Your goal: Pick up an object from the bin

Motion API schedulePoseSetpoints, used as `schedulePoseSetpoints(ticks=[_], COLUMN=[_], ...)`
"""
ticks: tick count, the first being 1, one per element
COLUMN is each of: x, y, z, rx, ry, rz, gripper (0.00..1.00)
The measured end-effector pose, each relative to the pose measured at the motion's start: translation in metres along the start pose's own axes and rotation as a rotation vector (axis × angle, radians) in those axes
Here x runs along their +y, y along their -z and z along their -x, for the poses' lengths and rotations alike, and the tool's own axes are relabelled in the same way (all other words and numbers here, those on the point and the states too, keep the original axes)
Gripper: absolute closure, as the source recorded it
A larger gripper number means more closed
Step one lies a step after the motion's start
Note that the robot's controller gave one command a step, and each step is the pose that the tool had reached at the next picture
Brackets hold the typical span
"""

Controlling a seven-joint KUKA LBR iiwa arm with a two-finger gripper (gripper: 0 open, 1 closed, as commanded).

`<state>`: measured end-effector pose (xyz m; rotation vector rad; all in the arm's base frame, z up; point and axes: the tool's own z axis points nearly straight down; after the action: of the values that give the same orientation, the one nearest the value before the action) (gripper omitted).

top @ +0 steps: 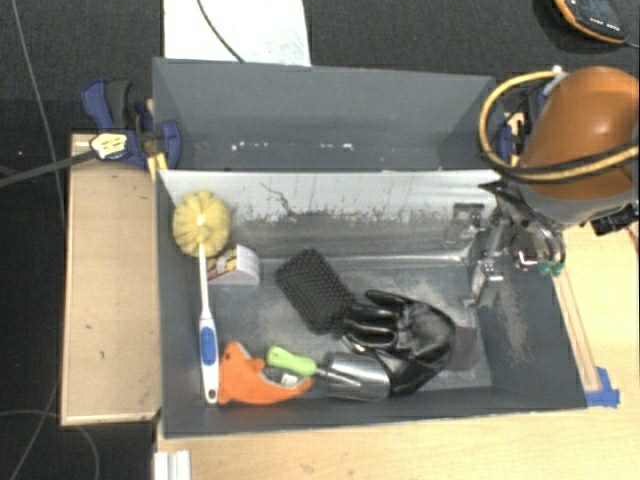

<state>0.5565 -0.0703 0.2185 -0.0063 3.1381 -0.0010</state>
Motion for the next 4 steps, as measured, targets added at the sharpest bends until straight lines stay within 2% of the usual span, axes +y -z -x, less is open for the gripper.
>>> schedulePoseSetpoints(ticks=[1, 2, 3, 4], x=[0.000, 0.025, 0.024, 0.030], y=[0.000, -0.031, -0.031, -0.092], z=[0.000, -0.039, -0.039, -0.074], rx=[0.000, -0.001, -0.002, -0.008], ry=[0.000, 0.359, 0.358, 0.417], rz=[0.000, 0.001, 0.001, 0.000], gripper=[0.00, 1.00, 1.00, 1.00])
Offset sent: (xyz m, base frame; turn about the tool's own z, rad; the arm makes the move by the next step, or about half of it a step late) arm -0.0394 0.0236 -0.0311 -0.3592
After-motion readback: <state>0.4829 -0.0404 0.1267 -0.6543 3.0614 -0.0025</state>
